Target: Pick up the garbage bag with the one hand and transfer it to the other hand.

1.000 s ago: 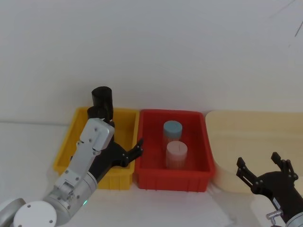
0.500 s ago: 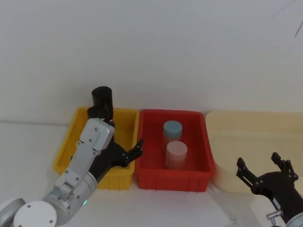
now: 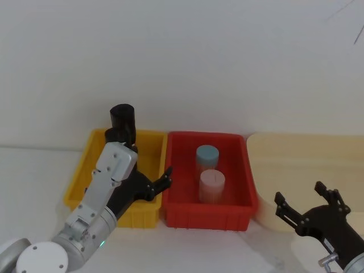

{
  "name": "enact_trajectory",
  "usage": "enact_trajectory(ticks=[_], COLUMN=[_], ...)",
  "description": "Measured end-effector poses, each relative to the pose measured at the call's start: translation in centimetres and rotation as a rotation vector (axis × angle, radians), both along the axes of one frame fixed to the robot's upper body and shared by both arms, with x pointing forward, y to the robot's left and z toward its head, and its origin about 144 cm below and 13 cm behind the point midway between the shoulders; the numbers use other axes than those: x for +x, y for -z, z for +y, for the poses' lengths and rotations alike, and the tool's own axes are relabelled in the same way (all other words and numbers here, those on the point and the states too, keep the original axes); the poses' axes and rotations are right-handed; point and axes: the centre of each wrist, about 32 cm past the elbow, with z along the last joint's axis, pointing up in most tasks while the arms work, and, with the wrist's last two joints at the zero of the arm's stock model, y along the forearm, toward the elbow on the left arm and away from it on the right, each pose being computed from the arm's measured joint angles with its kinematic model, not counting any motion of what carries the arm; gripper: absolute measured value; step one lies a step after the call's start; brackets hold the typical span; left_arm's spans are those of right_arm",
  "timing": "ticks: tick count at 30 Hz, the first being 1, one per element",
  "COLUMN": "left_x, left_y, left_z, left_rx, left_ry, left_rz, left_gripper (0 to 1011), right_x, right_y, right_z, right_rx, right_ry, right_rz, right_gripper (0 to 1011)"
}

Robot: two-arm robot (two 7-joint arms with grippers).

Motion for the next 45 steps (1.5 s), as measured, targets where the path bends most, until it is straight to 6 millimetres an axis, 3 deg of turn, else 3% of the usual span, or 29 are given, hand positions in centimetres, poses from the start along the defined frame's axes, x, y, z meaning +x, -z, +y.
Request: enact_trajectory(ticks=[17, 26, 45], left_x=[0.0, 0.0, 0.0], left_y=[0.0, 0.0, 0.0], left_z=[0.0, 0.0, 0.0], left_rx=[0.0, 0.0, 0.0], left_ry=[0.0, 0.0, 0.0], left_rz=[0.0, 0.0, 0.0], left_gripper=[1001, 1001, 1001], right_x=[1.8, 4.6, 9.4], right_y=[-4.7, -6.9, -7.8], right_z=[1.0, 2.4, 6.0], right_rx=[-0.154, -0.294, -0.379], right_ry=[-0.153, -0.237, -0.297], right_rz=[0.093, 0.174, 0.231], right_gripper=[1002, 1002, 1002])
